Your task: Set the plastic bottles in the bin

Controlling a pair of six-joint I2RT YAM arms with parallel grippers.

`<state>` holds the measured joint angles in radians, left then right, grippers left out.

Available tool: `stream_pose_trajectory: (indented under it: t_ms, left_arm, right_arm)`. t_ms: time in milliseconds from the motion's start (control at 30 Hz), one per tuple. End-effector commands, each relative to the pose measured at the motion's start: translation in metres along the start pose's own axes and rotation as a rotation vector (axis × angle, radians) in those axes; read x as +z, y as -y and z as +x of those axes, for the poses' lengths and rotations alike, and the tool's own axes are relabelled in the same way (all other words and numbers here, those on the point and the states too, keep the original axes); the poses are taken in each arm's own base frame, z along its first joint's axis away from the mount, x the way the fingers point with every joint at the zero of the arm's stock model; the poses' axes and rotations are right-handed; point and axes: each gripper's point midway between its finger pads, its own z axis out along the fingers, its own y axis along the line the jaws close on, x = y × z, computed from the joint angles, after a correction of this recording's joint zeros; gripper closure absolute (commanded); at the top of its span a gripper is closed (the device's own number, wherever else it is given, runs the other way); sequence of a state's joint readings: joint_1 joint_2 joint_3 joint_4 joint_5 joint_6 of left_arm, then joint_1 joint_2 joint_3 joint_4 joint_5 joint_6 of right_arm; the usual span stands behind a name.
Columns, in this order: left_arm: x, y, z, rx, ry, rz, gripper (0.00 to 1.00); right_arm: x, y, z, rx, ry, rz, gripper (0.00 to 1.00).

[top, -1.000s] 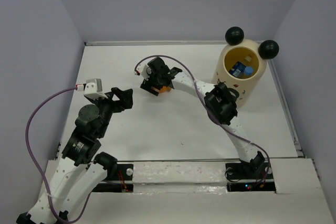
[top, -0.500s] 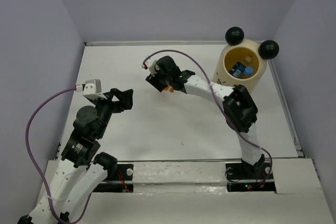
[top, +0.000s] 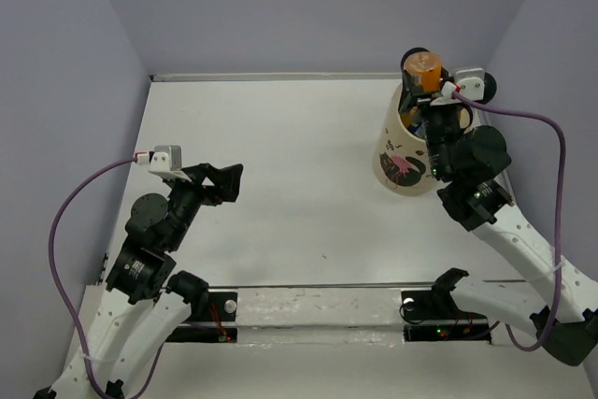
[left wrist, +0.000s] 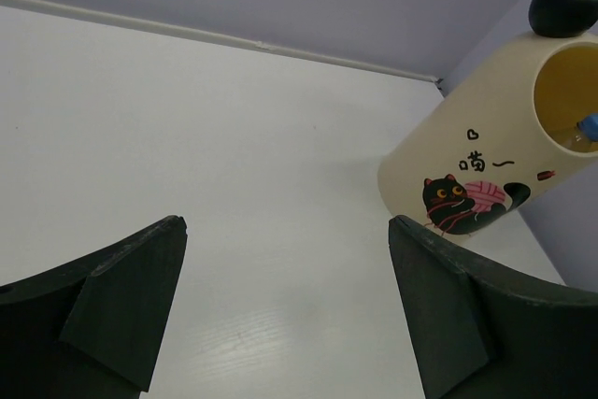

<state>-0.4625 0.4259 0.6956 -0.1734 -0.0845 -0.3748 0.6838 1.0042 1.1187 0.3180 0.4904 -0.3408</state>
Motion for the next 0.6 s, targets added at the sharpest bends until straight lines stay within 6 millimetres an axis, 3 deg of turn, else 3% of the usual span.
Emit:
stream_pose_trajectory:
  t_ms: [0, 200, 567]
  left_arm:
    - [0.001, 0.006, -0.008, 0.014, 0.030, 0.035, 0.01]
    - [0.001, 0.006, -0.008, 0.011, 0.034, 0.033, 0.01]
    - [0.003, 0.006, -0.005, 0.012, 0.021, 0.032, 0.01]
  right_arm:
    - [-0.001, 0.037, 0.037, 0.021, -0.043, 0.134, 0.67]
    - [0.002, 0.037, 0.055, -0.003, -0.039, 0.138, 0.68]
    - [0.016, 0.064, 0.103, -0.022, -0.086, 0.223, 0.68]
